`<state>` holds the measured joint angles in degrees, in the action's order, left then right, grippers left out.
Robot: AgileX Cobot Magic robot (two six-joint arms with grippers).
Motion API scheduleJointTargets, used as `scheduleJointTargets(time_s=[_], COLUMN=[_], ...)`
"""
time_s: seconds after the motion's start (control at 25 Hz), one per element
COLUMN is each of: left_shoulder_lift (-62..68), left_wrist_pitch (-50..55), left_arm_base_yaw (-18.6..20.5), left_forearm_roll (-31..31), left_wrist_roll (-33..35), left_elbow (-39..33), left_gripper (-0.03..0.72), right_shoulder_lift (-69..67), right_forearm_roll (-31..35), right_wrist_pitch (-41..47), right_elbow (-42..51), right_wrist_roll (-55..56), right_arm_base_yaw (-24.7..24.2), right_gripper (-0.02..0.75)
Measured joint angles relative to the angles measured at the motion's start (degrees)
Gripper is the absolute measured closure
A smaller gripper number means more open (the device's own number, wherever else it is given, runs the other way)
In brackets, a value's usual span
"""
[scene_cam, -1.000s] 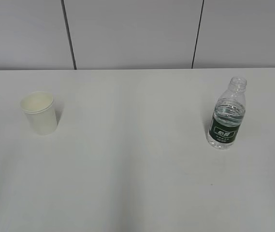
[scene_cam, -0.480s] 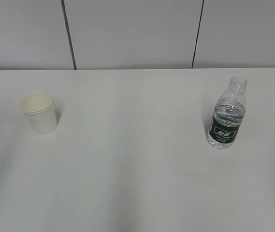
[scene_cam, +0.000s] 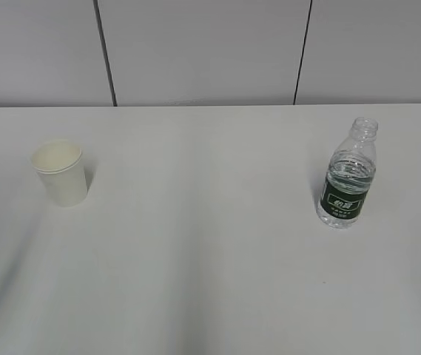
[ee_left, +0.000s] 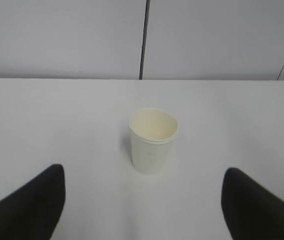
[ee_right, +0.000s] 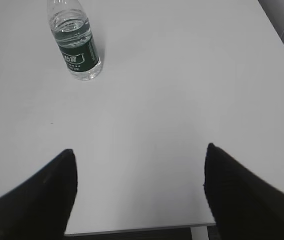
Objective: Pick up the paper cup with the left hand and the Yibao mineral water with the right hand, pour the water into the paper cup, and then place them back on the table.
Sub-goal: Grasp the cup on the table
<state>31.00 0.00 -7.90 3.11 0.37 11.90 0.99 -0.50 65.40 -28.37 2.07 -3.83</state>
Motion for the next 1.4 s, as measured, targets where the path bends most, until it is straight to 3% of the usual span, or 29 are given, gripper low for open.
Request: scheduleJointTargets(time_s=[0.52,0.88,1.16,1.4], left_shoulder_lift=[20.8,41.3,56.9,66.9], left_wrist_pitch=[-18.1,-37.0,-49.6,-55.2], left_arm_base_yaw=[-2.9,-3.1,-3.1,-3.1], left_forearm_roll=[-1.2,-1.6,-7.0,-7.4], left_wrist_roll=[0.1,0.1,0.1,0.2], left_elbow=[-2.4,-2.4,0.6,4.3], left_gripper=[0.111,0.111,0.088,0.047], right_shoulder_lift=[0.0,0.0,0.0,0.0], right_forearm_roll=[0.0,0.0,0.0,0.0], right_wrist_pitch=[0.0,0.0,0.0,0.0], right_elbow=[0.0,0.0,0.0,0.0], right_wrist_roll=[0.0,0.0,0.0,0.0], right_arm_base_yaw=[0.0,0.0,0.0,0.0], right_gripper=[0.153,0.153,0.153,0.153])
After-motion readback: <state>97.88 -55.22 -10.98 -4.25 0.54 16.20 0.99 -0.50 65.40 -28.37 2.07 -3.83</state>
